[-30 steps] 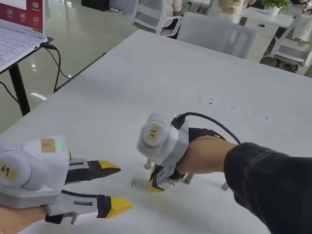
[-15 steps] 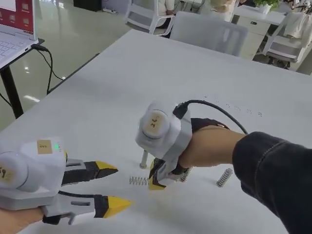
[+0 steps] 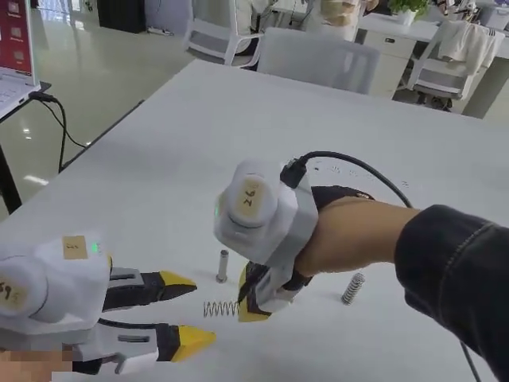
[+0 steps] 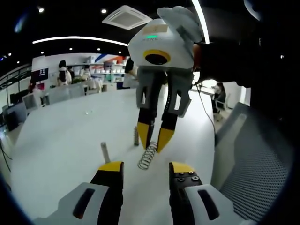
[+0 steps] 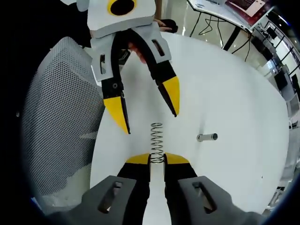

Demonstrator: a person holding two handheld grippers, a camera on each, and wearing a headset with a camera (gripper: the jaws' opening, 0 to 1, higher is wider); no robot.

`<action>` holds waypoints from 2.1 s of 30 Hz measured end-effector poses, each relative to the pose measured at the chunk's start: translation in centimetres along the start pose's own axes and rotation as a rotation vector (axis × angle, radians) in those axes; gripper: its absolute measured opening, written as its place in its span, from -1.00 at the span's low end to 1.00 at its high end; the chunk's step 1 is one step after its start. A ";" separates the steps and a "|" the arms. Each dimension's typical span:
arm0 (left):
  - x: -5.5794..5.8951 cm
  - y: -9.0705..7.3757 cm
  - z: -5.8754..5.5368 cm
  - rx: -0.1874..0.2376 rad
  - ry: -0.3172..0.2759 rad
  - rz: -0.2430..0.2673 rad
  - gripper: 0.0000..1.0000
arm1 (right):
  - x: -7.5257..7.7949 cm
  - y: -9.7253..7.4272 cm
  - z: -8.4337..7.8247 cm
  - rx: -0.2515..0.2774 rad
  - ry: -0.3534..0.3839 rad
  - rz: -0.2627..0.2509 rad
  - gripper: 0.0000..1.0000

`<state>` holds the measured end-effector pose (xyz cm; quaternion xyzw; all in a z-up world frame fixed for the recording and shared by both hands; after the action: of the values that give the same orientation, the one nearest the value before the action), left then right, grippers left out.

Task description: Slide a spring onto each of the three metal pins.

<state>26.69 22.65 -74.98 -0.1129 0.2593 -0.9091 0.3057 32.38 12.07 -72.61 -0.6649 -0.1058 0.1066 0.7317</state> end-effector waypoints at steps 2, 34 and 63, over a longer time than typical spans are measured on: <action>0.1 0.0 0.2 -0.003 0.010 -0.005 -0.40 | -0.2 -0.3 -0.1 0.002 -0.003 -0.007 -0.85; 1.8 0.5 1.8 0.012 0.100 -0.099 -0.88 | -2.5 -2.3 -0.7 0.029 -0.056 -0.027 -0.85; 2.2 0.9 2.1 -0.014 0.141 -0.128 -0.96 | -2.5 -2.0 -1.4 0.050 -0.029 -0.013 -0.84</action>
<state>26.18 19.85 -73.66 -0.0673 0.2787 -0.9307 0.2272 30.46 9.79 -70.77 -0.6442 -0.1179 0.1142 0.7470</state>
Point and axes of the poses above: the centre of the closed fingertips' face, and the gripper's own axes: y roughly forward along the fingers, x roughly to its right, z roughly out of its top, the point moved 8 cm from there along -y, roughly backward along the fingers, and after that the axes turned 12 degrees about -x, right-handed, at the moved point
